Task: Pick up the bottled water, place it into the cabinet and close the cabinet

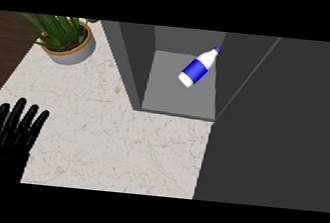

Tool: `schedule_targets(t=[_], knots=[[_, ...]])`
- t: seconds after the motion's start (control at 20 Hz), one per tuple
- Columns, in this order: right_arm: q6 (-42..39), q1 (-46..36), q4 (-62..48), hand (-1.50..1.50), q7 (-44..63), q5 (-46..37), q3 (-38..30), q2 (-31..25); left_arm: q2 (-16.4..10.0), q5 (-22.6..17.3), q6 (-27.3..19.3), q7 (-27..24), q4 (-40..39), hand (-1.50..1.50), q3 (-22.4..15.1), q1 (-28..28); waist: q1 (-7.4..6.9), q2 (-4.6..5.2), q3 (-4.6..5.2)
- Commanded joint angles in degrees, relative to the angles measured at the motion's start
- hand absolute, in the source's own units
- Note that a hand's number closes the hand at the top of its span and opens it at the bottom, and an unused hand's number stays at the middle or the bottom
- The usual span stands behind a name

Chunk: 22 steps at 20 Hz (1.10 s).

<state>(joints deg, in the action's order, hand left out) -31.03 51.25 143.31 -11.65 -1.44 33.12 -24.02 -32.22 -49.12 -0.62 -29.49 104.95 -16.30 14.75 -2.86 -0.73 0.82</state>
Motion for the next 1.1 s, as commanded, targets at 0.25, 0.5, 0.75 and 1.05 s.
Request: schedule_targets(t=[0.25, 0.5, 0.75, 1.05], knots=[[0.1, -5.2, 5.2, 1.5, 6.8, -2.1, 14.1, 1.6, -4.5, -3.3, 6.0, 0.5, 1.2, -1.5, 3.9, 2.1, -3.66, 1.54, 0.06], [2.3, -8.8, 3.5, 1.5, 9.4, -1.7, 12.9, 1.5, -6.6, -4.7, 9.5, 0.3, 1.9, -1.5, 5.7, 2.9, -6.39, 1.86, 0.2], [3.4, -13.6, 0.9, 1.5, 11.6, -0.1, 12.6, 2.0, -7.6, -5.2, 11.6, 0.8, 1.6, -1.5, 5.8, 3.2, -8.74, 2.52, 0.29], [3.2, -19.7, 0.0, 1.5, 14.3, -1.1, 10.5, 0.5, -9.3, -5.7, 13.1, 2.1, 2.0, -1.5, 6.0, 2.6, -10.95, 2.75, 0.62]])
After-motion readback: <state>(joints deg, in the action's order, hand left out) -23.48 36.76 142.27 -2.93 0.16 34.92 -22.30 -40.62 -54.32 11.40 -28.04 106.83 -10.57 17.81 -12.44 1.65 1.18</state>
